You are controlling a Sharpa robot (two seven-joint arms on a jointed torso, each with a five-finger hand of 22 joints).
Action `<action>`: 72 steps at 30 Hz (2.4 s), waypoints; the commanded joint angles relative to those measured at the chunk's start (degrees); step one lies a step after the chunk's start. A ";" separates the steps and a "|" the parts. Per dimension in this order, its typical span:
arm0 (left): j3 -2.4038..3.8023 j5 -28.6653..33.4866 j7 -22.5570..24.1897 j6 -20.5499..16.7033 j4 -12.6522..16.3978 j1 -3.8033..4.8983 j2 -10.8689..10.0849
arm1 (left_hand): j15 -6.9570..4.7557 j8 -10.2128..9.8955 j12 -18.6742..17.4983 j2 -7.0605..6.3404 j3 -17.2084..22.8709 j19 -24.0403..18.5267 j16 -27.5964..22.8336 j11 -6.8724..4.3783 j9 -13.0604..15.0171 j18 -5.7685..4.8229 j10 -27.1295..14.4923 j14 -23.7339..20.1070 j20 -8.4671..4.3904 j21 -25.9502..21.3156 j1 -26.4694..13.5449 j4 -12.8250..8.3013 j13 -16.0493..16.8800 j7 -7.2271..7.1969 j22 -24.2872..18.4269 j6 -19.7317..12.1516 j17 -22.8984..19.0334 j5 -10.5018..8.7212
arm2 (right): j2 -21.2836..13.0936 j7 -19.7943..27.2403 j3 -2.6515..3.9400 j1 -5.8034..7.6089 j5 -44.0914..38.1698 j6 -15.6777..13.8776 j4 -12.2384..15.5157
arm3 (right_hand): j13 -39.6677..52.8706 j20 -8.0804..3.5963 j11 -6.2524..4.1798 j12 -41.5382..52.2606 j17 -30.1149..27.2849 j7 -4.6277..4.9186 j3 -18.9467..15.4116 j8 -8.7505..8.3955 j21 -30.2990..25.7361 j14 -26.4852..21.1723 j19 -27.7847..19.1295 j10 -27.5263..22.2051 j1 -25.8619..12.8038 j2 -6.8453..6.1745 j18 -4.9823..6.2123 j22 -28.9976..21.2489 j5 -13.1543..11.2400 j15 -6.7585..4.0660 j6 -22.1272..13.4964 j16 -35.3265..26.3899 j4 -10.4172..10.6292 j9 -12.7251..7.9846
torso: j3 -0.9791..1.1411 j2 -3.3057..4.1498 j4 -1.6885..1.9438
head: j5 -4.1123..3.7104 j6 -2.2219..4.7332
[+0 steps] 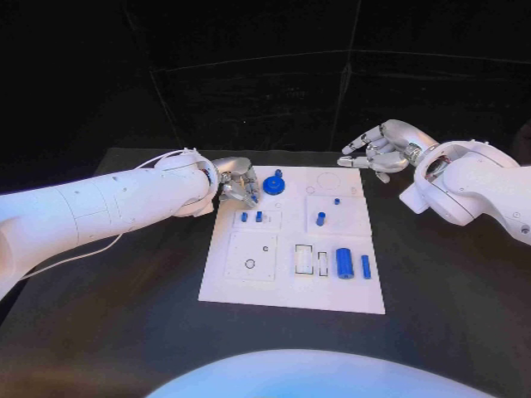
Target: Assemble the parts on the task board
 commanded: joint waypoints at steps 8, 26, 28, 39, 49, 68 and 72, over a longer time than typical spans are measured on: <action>-0.08 -0.43 0.17 1.25 0.11 -0.16 0.32 | -0.43 -0.15 -0.27 -0.04 0.42 0.33 0.17 -0.17 -0.04 -0.60 0.58 0.80 0.06 0.43 -0.43 -0.11 -0.11 0.10 0.22 0.63 -0.09 0.29 | 0.01 0.45 0.03 0.10 0.11 -0.38 0.04 | 0.01 0.05 -0.08 0.35 0.07 -0.09 -0.14 0.35 -0.28 2.41 0.42 -0.23 0.49 -0.11 0.73 0.06 0.17 -0.20 -0.18 -0.30 0.06 -0.02 | 0.03 0.01 -0.03 | -0.05 -0.01; -0.08 -0.42 -0.74 1.02 -0.11 -0.18 0.68 | -0.39 -0.47 -0.64 -0.27 0.61 0.34 0.11 -0.06 -0.21 -0.66 0.57 0.76 0.06 0.64 -0.63 -0.26 -0.25 0.23 0.51 0.52 -0.29 0.28 | 0.05 0.47 0.03 0.10 0.11 -0.43 0.04 | 0.01 0.05 -0.08 0.35 0.07 -0.09 -0.14 0.35 -0.28 2.41 0.42 -0.23 0.49 -0.11 0.73 0.06 0.17 -0.20 -0.18 -0.30 0.06 -0.02 | 0.02 0.04 -0.02 | -0.23 -0.07; -0.08 -0.41 -0.65 0.81 -0.09 -0.18 0.72 | -0.36 -0.56 -0.75 -0.28 0.68 0.31 0.12 -0.03 -0.26 -0.66 0.54 0.76 0.08 0.65 -0.68 -0.28 -0.29 0.25 0.52 0.48 -0.29 0.28 | 0.07 0.48 0.03 0.10 0.11 -0.42 0.02 | 0.01 0.05 -0.08 0.35 0.07 -0.09 -0.14 0.35 -0.28 2.41 0.42 -0.23 0.49 -0.11 0.73 0.06 0.17 -0.20 -0.18 -0.30 0.06 -0.02 | 0.02 0.01 0.01 | -0.24 -0.09; -0.07 -0.39 -0.28 0.11 0.05 -0.19 0.65 | -0.36 -0.58 -0.78 -0.27 0.71 0.31 0.12 -0.03 -0.27 -0.66 0.54 0.76 0.08 0.66 -0.68 -0.29 -0.30 0.25 0.54 0.48 -0.30 0.28 | 0.12 0.49 0.03 0.10 0.11 -0.36 -0.05 | 0.01 0.05 -0.08 0.35 0.07 -0.09 -0.14 0.35 -0.28 2.41 0.42 -0.23 0.49 -0.11 0.73 0.06 0.17 -0.20 -0.18 -0.30 0.06 -0.02 | 0.00 0.03 -0.02 | -0.27 -0.21; -0.07 -0.38 -0.94 0.48 0.00 -0.19 0.67 | -0.18 -1.57 -1.47 -0.84 0.91 0.19 0.05 0.25 -0.75 -0.69 0.13 0.69 0.18 0.67 -1.09 -0.52 -0.52 0.50 0.62 -0.59 -0.57 0.28 | 0.19 0.49 0.03 0.10 0.11 -0.31 -0.10 | -0.04 0.04 -0.09 0.34 0.05 -0.10 -0.27 0.37 -0.31 2.41 0.42 -0.24 0.55 -0.03 0.73 0.01 0.20 -0.21 -0.19 -0.33 0.08 -0.03 | 0.03 0.00 -0.04 | -0.23 -0.27; -0.07 -0.37 -1.66 1.34 -0.10 -0.19 0.55 | 0.94 -4.01 -4.42 -2.38 1.14 -0.54 -0.39 1.58 -1.40 -0.63 -3.50 0.25 1.00 -0.12 -2.39 -0.85 -0.77 1.43 -0.03 -2.97 -1.80 0.30 | 0.06 0.46 0.03 0.10 0.11 -0.33 -0.06 | -0.04 0.04 -0.09 0.34 0.05 -0.10 -0.27 0.37 -0.31 2.41 0.42 -0.24 0.55 -0.03 0.73 0.01 0.20 -0.21 -0.19 -0.33 0.08 -0.03 | 0.01 0.01 0.00 | -0.30 -0.39; -0.07 -0.36 -1.62 1.17 -0.06 -0.19 0.34 | 0.94 -4.01 -4.43 -2.36 1.19 -0.51 -0.38 1.58 -1.38 -0.64 -3.46 0.25 1.01 -0.02 -2.36 -0.88 -0.75 1.43 0.09 -2.88 -1.80 0.30 | 0.03 0.42 0.03 0.10 0.11 -0.35 -0.11 | -0.04 0.04 -0.09 0.34 0.05 -0.10 -0.27 0.37 -0.31 2.41 0.42 -0.24 0.55 -0.03 0.73 0.01 0.20 -0.21 -0.19 -0.33 0.08 -0.03 | 0.01 -0.01 0.00 | -0.28 -0.38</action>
